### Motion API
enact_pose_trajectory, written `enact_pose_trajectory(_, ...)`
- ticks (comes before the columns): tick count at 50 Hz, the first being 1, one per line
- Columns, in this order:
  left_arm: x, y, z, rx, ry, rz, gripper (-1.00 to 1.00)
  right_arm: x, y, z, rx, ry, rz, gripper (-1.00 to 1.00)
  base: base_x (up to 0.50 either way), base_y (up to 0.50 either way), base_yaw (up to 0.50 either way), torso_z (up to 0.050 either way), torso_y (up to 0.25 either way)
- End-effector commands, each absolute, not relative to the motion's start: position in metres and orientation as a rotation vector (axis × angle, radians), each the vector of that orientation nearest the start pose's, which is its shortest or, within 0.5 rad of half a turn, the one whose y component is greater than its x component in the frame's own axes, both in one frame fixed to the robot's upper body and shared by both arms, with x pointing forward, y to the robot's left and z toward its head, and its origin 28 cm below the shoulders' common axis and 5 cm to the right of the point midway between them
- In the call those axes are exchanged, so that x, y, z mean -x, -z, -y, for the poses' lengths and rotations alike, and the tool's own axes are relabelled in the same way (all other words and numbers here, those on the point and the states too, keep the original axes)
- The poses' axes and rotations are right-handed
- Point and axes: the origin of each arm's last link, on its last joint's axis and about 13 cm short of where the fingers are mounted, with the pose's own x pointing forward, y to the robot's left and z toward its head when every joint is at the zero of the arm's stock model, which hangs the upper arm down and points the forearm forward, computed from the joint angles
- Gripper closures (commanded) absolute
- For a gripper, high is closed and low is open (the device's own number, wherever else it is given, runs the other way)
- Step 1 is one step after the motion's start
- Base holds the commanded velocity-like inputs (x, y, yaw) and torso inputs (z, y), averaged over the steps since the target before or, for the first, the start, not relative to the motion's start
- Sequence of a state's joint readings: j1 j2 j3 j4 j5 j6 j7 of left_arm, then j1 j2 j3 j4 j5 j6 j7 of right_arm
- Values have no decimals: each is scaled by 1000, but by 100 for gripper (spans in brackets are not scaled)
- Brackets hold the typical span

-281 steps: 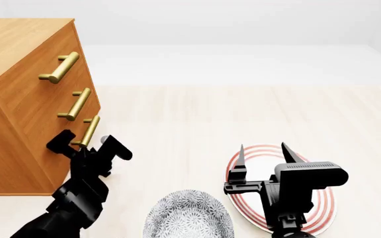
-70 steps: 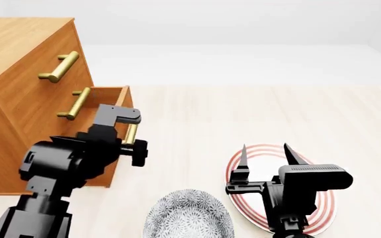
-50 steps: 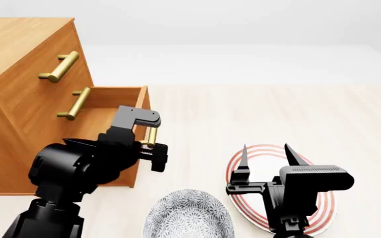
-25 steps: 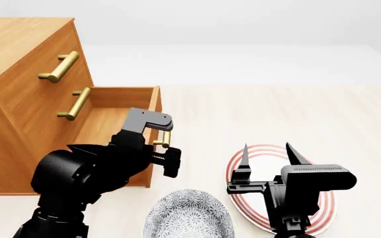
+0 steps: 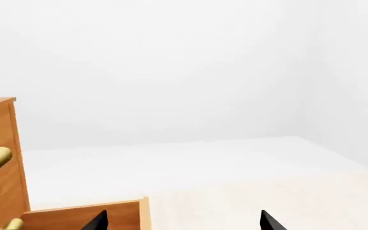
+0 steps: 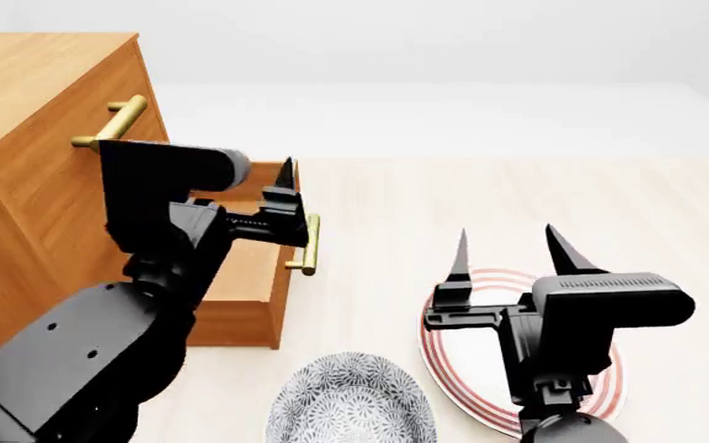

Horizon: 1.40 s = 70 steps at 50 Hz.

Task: Open the bottom drawer of the cabinet.

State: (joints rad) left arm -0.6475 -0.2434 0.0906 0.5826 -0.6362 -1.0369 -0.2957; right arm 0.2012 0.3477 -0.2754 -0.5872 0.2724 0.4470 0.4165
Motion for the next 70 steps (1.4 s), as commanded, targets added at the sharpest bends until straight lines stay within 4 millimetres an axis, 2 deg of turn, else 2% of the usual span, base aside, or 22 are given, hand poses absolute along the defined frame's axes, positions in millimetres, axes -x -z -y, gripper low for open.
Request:
enact_pose_trajectory(1,-223,-233,-200,22,151,409,-100,-222,-186,91,140,5,418,-100,0,0,0,0,0)
enact_pose_trajectory(8,-215,-244,-199,28,155,479,-100,-223,-227,87,157,-21,525,-100,0,0,0,0,0)
enact_pose_trajectory(16,-208,-257,-198,14,144,542,-100,-217,-253,82,181,-36,599,-100,0,0,0,0,0)
enact_pose_trajectory(34,-205,-268,-199,13,132,584,-100,-208,-274,81,206,-40,668,-100,0,0,0,0,0)
enact_pose_trajectory(51,-191,-272,-195,-3,126,743,-100,-200,-294,79,252,-71,860,-100,0,0,0,0,0)
enact_pose_trajectory(70,-190,-271,-194,-4,137,731,-100,-197,-295,80,241,-74,871,-100,0,0,0,0,0)
